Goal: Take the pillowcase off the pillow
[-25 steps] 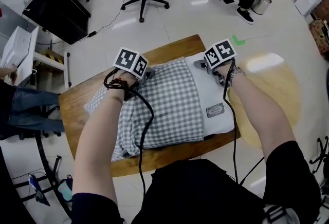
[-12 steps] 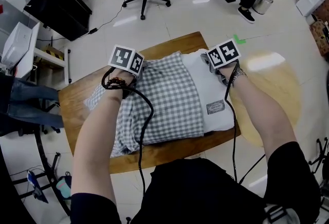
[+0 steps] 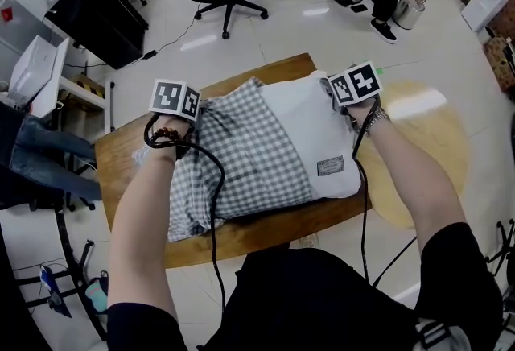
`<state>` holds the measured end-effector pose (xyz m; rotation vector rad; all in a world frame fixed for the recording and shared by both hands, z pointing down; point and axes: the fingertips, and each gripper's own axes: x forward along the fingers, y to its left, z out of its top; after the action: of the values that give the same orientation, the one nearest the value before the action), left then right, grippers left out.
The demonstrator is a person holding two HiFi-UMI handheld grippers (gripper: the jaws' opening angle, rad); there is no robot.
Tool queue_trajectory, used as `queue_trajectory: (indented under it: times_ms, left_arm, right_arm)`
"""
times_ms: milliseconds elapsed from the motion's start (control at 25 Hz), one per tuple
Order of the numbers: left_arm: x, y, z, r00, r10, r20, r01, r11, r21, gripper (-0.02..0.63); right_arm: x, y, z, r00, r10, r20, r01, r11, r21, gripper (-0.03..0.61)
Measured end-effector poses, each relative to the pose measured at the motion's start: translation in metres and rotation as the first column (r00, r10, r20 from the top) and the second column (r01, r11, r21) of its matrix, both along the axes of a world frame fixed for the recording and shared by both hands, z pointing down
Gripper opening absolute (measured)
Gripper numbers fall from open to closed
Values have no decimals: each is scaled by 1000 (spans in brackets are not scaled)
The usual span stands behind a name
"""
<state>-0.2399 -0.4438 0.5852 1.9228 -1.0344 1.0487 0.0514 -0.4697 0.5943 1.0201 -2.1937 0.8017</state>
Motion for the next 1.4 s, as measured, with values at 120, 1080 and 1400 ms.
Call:
queue_trajectory:
  times_ms: [120, 1080, 1400]
  left_arm:
    - [-13, 14, -3, 999, -44, -4, 44, 999, 10, 8]
    - [-21, 68, -23, 993, -108, -39, 113, 979, 172, 22]
    - [1, 96, -37, 990, -107, -94, 127, 960, 251, 112]
  right_arm:
    - [8, 10, -4, 1000, 13, -1, -13, 1000, 13, 8]
    - [19, 50, 3, 1000, 0, -29, 3, 995, 100, 138]
    - [13, 87, -8, 999, -51, 0, 51, 987, 152, 166]
